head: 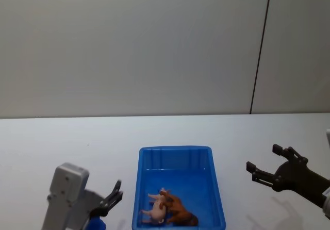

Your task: Pick up the two dolls from the table and place them into the box.

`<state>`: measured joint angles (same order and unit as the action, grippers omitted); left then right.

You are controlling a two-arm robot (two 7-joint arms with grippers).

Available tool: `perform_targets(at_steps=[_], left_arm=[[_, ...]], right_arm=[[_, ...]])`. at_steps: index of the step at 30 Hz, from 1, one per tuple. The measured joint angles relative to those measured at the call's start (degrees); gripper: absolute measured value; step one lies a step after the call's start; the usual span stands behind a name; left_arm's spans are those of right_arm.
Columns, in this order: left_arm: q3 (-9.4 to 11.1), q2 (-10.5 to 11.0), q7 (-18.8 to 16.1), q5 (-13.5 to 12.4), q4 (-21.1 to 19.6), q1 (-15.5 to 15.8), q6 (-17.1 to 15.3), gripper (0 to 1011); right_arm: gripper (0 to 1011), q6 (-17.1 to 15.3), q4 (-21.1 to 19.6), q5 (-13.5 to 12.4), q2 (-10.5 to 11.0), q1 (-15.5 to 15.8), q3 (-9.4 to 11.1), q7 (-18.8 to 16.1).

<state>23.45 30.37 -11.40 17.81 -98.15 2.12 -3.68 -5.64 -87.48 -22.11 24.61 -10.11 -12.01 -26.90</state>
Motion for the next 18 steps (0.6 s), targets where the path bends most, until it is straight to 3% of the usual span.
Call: perform_targets(at_steps=[9,18], left_arm=[[-0.58,1.73,-1.49,2.88,0.92,-3.32,0.49,1003],[-0.83,2.14,-0.36,4.70,2.51,-4.70,0.73,1003]], right_arm=[[1001,0.09,-0.09,-0.09,0.13,0.13,0.07,0.06],[1001,0.14,-0.13,-0.14,0.17,0.18,0.12,0.06]])
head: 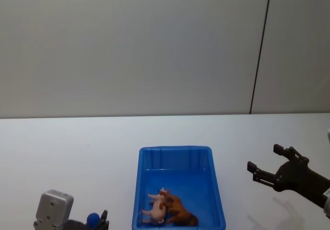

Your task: Pick up the two dolls from the table and place them into the box.

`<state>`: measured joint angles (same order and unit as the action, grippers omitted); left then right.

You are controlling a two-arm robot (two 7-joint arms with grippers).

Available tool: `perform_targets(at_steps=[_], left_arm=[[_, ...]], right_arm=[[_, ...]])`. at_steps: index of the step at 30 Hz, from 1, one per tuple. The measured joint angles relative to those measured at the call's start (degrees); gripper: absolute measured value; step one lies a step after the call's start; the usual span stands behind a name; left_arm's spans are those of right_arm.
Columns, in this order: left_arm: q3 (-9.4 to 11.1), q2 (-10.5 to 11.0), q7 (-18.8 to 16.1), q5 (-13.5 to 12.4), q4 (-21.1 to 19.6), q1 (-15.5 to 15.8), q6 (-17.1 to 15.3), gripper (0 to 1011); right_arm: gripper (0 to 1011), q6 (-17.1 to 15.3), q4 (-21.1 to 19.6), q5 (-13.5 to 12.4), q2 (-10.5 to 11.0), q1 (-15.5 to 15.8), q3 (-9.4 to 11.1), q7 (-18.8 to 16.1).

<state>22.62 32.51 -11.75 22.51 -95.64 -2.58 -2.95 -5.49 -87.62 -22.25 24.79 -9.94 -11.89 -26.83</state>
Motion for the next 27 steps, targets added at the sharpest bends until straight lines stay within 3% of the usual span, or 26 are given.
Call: perform_targets(at_steps=[16,27], left_arm=[[-0.37,-1.05,4.76,1.49,4.77,0.39,0.39,985],[-0.82,-2.04,7.59,0.72,7.13,1.76,0.70,687]], right_arm=[[1001,0.03,-0.03,-0.04,0.06,0.05,0.03,-0.01],[1001,0.02,-0.03,-0.03,0.06,0.05,0.02,-0.01]])
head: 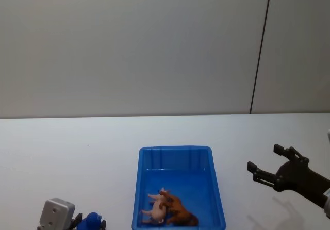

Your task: Pick up the two dolls from the table and place them into the box.

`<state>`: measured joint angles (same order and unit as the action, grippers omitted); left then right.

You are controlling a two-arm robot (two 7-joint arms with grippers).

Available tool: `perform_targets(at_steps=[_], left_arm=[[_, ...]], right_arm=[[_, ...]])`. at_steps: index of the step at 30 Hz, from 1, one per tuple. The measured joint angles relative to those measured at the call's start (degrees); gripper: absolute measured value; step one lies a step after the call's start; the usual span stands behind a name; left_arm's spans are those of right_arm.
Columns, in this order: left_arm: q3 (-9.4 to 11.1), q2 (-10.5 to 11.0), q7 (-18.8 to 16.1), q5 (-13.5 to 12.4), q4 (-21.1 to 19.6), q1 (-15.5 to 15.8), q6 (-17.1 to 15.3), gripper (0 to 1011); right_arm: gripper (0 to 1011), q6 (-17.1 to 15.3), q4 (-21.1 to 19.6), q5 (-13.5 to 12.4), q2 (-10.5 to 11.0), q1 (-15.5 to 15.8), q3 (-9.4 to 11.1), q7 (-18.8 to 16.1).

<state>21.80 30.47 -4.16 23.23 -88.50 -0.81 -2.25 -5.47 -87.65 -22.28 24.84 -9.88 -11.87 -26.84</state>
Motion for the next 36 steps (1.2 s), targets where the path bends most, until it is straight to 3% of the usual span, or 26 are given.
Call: perform_targets(at_steps=[2,6,21,28,36], left_arm=[[-0.08,-0.07,0.31,-0.19,0.08,0.15,0.02,614],[-0.34,-0.24,1.02,-0.70,0.14,0.56,0.05,572],[-1.21,-1.40,3.77,-3.83,-2.22,3.30,0.84,473],[-0.96,-3.56,6.71,-6.13,-2.81,6.12,1.64,431],[0.59,-7.60,11.09,-8.16,-1.85,9.79,2.51,411]], right_arm=[[1001,0.00,0.00,0.00,0.00,0.00,0.00,0.00],[1001,0.00,0.00,0.00,0.00,0.00,0.00,0.00],[1001,0.00,0.00,0.00,0.00,0.00,0.00,0.00],[1001,0.00,0.01,0.00,0.00,0.00,0.00,0.00],[1001,-0.01,0.00,0.00,0.00,0.00,0.00,0.00]])
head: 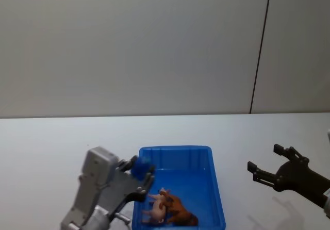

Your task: Pick up the two dolls from the table and place them into the box.

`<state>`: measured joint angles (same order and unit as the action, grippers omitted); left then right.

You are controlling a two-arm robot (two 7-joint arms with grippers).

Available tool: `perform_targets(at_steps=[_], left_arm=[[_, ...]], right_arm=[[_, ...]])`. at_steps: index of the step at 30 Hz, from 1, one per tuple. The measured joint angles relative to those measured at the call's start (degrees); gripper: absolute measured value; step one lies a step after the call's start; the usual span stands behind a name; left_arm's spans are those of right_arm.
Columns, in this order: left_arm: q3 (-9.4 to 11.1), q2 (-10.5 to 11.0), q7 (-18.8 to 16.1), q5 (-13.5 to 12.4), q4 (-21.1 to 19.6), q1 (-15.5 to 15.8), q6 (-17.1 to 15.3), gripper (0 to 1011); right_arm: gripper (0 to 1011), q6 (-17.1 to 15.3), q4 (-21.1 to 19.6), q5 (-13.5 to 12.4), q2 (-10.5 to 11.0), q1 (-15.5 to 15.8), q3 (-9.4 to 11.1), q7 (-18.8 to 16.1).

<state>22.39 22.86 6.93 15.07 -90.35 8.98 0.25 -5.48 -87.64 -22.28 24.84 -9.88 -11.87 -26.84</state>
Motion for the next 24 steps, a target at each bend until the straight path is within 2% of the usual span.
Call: perform_targets(at_steps=[8,15,19,24], left_arm=[[1.75,-3.98,4.08,-1.05,2.23,3.07,1.05,668],[2.54,-5.93,6.73,-1.07,3.68,4.58,2.37,891],[2.63,-6.33,7.86,-0.97,3.98,4.97,3.71,989],[2.43,-6.27,8.78,-0.53,3.96,5.07,5.34,1003]], right_arm=[[1001,0.01,0.00,0.00,0.00,0.00,0.00,0.00],[1001,0.01,0.00,0.00,0.00,0.00,0.00,0.00],[1001,0.01,0.00,0.00,0.00,0.00,0.00,0.00],[1001,0.01,0.00,0.00,0.00,0.00,0.00,0.00]])
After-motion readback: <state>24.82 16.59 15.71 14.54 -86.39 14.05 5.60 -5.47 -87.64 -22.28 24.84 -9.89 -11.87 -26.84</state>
